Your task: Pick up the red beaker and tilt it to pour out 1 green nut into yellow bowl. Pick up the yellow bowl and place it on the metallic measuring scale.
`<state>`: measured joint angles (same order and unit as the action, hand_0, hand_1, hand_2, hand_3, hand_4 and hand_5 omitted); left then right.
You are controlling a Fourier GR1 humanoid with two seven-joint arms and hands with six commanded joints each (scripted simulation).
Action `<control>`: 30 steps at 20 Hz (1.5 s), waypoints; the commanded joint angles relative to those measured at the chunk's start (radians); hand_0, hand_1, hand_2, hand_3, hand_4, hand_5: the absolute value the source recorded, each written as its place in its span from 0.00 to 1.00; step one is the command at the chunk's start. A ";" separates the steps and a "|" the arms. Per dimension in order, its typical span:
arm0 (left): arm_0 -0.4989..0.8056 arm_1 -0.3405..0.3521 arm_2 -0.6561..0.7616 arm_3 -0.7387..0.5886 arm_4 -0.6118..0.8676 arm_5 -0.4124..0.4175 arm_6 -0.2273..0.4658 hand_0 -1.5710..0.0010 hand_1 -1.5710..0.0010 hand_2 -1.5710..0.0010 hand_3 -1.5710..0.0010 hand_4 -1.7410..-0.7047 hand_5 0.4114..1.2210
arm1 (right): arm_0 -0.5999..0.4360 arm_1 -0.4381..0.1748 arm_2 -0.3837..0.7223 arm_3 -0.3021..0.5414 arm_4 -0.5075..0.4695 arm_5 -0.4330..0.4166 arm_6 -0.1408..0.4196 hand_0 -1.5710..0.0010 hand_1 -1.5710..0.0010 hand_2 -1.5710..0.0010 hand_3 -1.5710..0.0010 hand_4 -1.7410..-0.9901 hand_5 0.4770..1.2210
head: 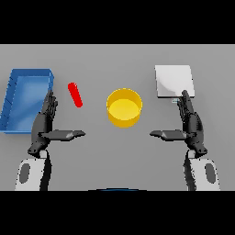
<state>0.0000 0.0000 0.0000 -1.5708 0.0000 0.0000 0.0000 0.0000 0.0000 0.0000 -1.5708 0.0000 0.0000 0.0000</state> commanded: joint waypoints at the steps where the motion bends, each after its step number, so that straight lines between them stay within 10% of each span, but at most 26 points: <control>1: 0.000 0.001 0.001 0.000 0.001 0.000 0.000 1.00 1.00 1.00 1.00 0.58 0.31 | 0.000 0.002 0.001 0.000 0.001 -0.002 0.000 1.00 1.00 1.00 1.00 0.89 0.14; 6: 0.000 0.008 0.006 -0.004 0.011 -0.005 0.004 1.00 1.00 1.00 1.00 0.58 0.31 | 0.001 0.010 0.015 -0.012 0.012 -0.009 0.007 1.00 1.00 1.00 1.00 0.89 0.14; 9: 0.103 0.071 -0.083 -0.145 -0.095 -0.031 -0.034 1.00 1.00 1.00 1.00 0.58 0.31 | 0.071 -0.052 0.125 -0.101 0.261 -0.076 -0.100 1.00 1.00 1.00 1.00 0.90 0.13; 13: 0.121 0.089 -0.111 -0.205 -0.121 -0.038 0.052 1.00 1.00 1.00 1.00 0.58 0.30 | 0.094 -0.054 0.144 -0.125 0.285 -0.072 -0.088 1.00 1.00 1.00 1.00 0.85 0.16; 20: -0.024 0.089 -0.067 -0.017 -0.114 -0.041 0.111 1.00 1.00 1.00 1.00 0.56 0.29 | 0.075 -0.056 0.129 -0.130 0.217 -0.025 -0.075 1.00 1.00 1.00 1.00 0.72 0.20; 30: -0.291 0.085 -0.009 0.339 -0.129 -0.046 -0.020 1.00 1.00 1.00 1.00 0.52 0.29 | 0.088 -0.074 0.117 -0.135 0.204 -0.012 -0.098 1.00 1.00 1.00 1.00 0.70 0.20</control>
<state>-0.2922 0.0846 -0.0088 -1.2319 -0.1293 -0.0461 -0.0159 0.0876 -0.0743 0.1172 -1.7061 0.2045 -0.0119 -0.0952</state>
